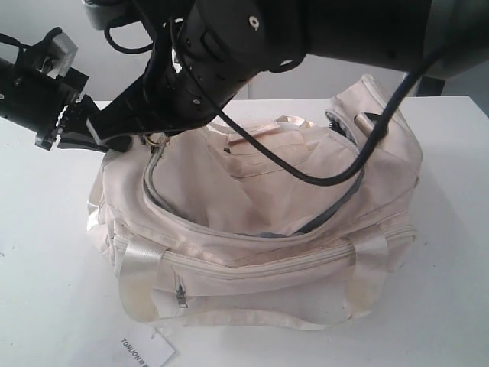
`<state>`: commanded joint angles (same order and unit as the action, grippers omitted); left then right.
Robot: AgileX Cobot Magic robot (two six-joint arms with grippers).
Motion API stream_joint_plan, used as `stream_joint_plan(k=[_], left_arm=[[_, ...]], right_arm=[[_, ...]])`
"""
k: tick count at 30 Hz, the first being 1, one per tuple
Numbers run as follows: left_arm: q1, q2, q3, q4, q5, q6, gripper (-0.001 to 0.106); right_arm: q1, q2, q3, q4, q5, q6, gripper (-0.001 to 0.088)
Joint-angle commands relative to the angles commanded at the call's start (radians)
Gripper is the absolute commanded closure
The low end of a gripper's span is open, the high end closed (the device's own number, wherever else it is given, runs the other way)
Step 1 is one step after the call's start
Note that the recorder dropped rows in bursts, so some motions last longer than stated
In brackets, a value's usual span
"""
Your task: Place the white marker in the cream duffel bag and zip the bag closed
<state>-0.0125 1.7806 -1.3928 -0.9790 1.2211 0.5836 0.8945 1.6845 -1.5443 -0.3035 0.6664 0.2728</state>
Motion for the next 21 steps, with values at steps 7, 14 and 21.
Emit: stream_joint_plan(k=[7, 14, 21], left_arm=[[0.0, 0.0, 0.0, 0.0, 0.0, 0.004, 0.105], [0.0, 0.0, 0.0, 0.0, 0.0, 0.006, 0.105], [0.0, 0.0, 0.0, 0.0, 0.0, 0.008, 0.105]], right_arm=[[0.0, 0.004, 0.0, -0.007, -0.046, -0.008, 0.0868], [0.0, 0.004, 0.0, -0.012, 0.005, 0.04, 0.0868], [0.0, 0.004, 0.0, -0.011, 0.085, 0.264, 0.0868]])
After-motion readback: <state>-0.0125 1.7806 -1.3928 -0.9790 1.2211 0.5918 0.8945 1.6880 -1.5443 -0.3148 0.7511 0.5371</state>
